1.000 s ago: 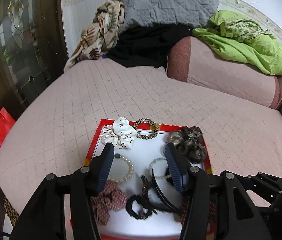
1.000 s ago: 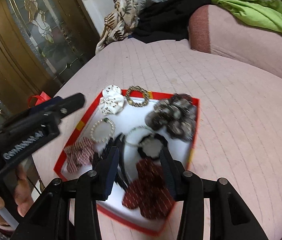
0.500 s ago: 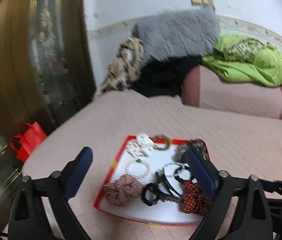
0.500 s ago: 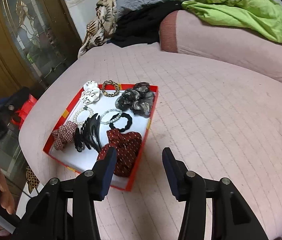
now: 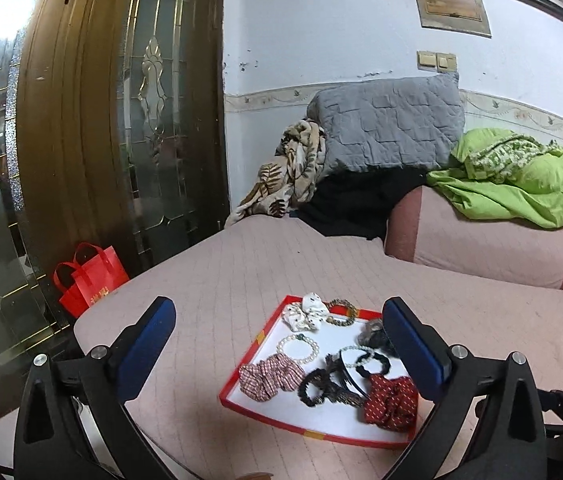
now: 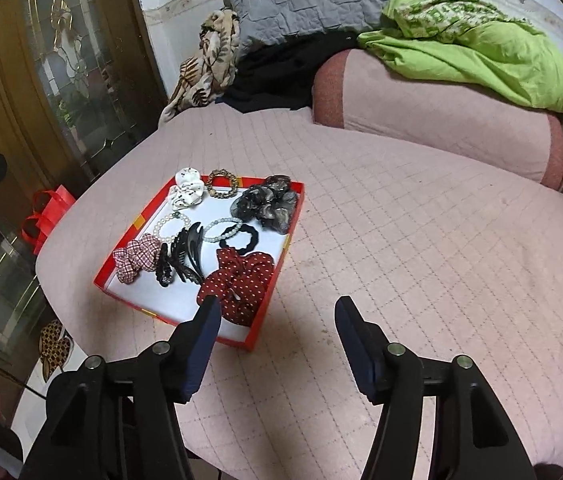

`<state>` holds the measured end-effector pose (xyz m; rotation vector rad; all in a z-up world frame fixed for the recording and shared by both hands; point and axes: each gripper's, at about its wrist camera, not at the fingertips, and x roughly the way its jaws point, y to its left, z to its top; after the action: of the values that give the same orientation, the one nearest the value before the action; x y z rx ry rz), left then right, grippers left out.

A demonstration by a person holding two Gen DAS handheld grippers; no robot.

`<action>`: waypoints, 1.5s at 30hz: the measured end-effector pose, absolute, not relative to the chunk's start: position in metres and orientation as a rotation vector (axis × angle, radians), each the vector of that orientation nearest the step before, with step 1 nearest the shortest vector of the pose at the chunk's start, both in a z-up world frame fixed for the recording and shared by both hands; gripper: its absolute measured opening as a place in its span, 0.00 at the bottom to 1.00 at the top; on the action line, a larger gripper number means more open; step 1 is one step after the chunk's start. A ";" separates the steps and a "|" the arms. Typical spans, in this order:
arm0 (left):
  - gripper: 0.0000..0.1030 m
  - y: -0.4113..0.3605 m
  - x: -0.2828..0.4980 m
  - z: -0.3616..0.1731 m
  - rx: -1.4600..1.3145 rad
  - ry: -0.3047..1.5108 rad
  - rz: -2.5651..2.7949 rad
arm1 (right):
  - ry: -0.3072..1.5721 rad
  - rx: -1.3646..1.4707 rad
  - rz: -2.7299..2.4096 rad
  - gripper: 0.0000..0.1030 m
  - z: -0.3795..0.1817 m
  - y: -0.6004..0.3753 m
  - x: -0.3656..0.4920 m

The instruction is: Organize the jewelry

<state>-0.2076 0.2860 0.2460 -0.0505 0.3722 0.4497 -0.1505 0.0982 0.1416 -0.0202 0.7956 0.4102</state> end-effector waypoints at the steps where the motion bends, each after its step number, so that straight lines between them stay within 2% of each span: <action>1: 1.00 0.282 -0.209 0.244 -0.044 0.376 0.435 | 0.789 -0.028 0.392 0.62 0.143 0.097 -0.154; 8: 1.00 0.268 -0.207 0.221 -0.069 0.480 0.335 | 0.754 -0.045 0.301 0.70 0.149 0.088 -0.168; 21: 1.00 0.258 -0.191 0.179 -0.061 0.657 0.270 | 0.788 -0.086 0.231 0.72 0.129 0.094 -0.163; 45: 1.00 0.266 -0.170 0.149 -0.088 0.780 0.223 | 0.835 -0.130 0.218 0.74 0.107 0.105 -0.149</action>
<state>-0.1704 0.2660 0.1493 -0.0882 0.7797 0.2229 -0.1490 0.1049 0.1066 -0.1298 0.8352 0.2180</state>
